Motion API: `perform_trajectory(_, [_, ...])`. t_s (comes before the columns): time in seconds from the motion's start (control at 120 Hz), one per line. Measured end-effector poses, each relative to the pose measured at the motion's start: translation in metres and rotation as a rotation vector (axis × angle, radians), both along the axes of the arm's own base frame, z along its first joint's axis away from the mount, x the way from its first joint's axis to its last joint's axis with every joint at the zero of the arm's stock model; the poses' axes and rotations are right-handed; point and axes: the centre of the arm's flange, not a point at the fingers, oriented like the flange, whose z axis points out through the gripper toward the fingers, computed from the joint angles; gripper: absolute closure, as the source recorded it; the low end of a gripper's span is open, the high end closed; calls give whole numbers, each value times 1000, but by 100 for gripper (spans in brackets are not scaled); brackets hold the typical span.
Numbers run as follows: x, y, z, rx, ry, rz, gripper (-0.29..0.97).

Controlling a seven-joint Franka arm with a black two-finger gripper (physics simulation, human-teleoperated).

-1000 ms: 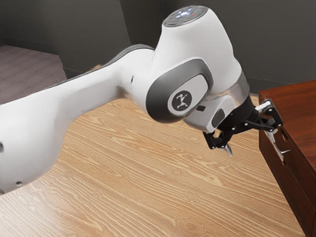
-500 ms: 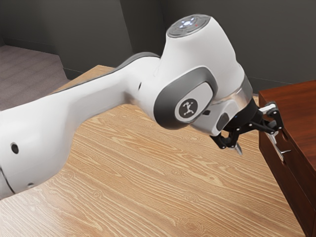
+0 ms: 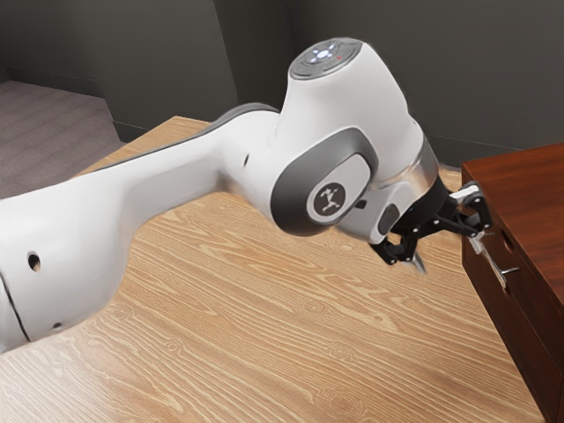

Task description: Pull the drawer handle with one arm to open the drawer

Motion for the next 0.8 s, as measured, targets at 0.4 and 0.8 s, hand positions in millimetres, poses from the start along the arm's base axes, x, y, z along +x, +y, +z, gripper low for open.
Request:
perform_trajectory(0.4, [13, -12, -18, -27, -23, 4, 19])
perform_trajectory(0.8, [27, -12, -41, -42, -34, 20, 17])
